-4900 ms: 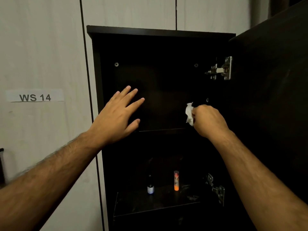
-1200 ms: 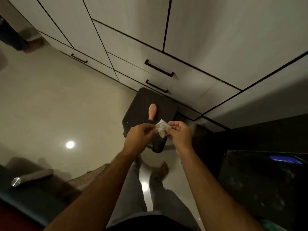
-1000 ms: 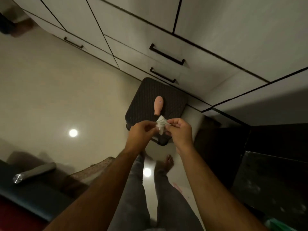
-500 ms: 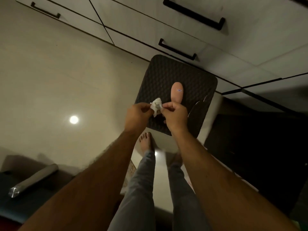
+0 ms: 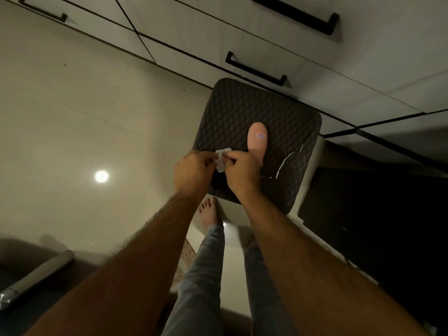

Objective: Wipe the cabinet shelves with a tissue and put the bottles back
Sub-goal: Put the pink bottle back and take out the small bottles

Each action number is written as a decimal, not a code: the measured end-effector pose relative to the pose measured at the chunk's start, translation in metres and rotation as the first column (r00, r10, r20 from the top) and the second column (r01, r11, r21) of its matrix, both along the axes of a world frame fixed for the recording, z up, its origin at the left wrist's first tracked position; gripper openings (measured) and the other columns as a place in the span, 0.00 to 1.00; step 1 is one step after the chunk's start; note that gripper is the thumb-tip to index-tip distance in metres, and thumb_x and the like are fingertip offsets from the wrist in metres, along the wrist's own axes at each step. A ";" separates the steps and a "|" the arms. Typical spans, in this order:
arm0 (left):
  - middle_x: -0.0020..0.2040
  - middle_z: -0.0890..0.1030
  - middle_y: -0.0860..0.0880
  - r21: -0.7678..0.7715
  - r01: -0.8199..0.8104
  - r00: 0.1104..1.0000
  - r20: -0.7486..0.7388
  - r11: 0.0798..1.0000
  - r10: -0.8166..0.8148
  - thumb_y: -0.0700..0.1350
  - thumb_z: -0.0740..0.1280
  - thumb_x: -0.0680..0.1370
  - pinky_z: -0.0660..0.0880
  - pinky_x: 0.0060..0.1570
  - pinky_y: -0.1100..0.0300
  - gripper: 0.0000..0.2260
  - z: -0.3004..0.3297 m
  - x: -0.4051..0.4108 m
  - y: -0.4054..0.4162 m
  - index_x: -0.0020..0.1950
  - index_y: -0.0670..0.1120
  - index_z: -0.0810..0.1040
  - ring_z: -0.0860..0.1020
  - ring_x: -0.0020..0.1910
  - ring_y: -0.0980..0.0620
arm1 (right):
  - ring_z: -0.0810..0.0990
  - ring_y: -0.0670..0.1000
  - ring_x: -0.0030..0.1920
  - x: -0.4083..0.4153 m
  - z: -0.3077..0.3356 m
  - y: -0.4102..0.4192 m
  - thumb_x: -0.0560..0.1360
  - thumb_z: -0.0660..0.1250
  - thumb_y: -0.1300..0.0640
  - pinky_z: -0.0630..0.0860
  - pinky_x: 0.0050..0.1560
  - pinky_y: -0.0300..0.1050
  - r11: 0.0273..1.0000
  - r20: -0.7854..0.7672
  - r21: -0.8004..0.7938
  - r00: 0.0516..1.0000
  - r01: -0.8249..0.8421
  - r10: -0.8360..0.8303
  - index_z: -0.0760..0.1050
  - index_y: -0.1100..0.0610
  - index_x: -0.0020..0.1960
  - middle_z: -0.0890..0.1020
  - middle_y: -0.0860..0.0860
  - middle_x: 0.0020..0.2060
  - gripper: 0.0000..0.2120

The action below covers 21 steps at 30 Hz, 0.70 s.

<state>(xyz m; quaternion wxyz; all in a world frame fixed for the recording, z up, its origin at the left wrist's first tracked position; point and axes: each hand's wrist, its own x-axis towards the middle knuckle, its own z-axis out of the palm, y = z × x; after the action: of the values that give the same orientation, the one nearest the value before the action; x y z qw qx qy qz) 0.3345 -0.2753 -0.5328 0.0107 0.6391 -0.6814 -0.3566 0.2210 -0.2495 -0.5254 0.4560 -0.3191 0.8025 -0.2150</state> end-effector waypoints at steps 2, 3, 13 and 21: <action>0.54 0.80 0.46 -0.033 -0.023 1.000 -0.021 0.999 0.022 0.43 0.65 0.79 0.76 0.51 0.54 0.11 0.006 -0.002 -0.002 0.61 0.49 0.80 0.78 0.48 0.50 | 0.81 0.50 0.53 -0.005 0.006 -0.001 0.80 0.63 0.59 0.79 0.57 0.46 0.999 -0.042 -0.029 0.999 -0.027 0.026 0.81 0.58 0.55 0.83 0.52 0.51 0.09; 0.53 0.80 0.46 -0.061 -0.031 0.999 -0.038 0.998 0.029 0.43 0.65 0.79 0.75 0.50 0.56 0.11 0.009 -0.004 -0.004 0.61 0.48 0.80 0.77 0.48 0.52 | 0.80 0.49 0.52 -0.010 0.009 -0.001 0.80 0.64 0.59 0.79 0.56 0.45 0.997 -0.088 -0.058 0.995 -0.045 0.039 0.81 0.58 0.55 0.83 0.52 0.51 0.09; 0.54 0.82 0.47 -0.114 0.079 0.979 -0.177 0.990 -0.098 0.44 0.64 0.81 0.75 0.52 0.59 0.10 0.028 -0.068 -0.036 0.59 0.46 0.80 0.79 0.50 0.53 | 0.82 0.46 0.44 -0.120 0.003 -0.012 0.78 0.67 0.57 0.82 0.48 0.47 0.998 -0.210 0.015 0.976 0.063 -0.058 0.80 0.53 0.53 0.83 0.48 0.46 0.05; 0.48 0.82 0.45 0.167 0.005 1.000 0.001 0.986 -0.005 0.42 0.64 0.80 0.79 0.48 0.55 0.07 0.013 -0.094 -0.040 0.52 0.42 0.80 0.80 0.44 0.49 | 0.84 0.49 0.44 -0.111 -0.007 -0.019 0.77 0.68 0.57 0.82 0.38 0.46 0.981 0.041 0.158 0.992 0.110 -0.118 0.78 0.54 0.57 0.82 0.51 0.49 0.09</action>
<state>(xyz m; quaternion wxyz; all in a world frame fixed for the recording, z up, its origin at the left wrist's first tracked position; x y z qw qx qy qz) 0.2405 -0.3156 -0.5202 -0.0442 0.6363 -0.6507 -0.4120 0.1102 -0.2683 -0.5321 0.4866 -0.2305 0.8221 -0.1854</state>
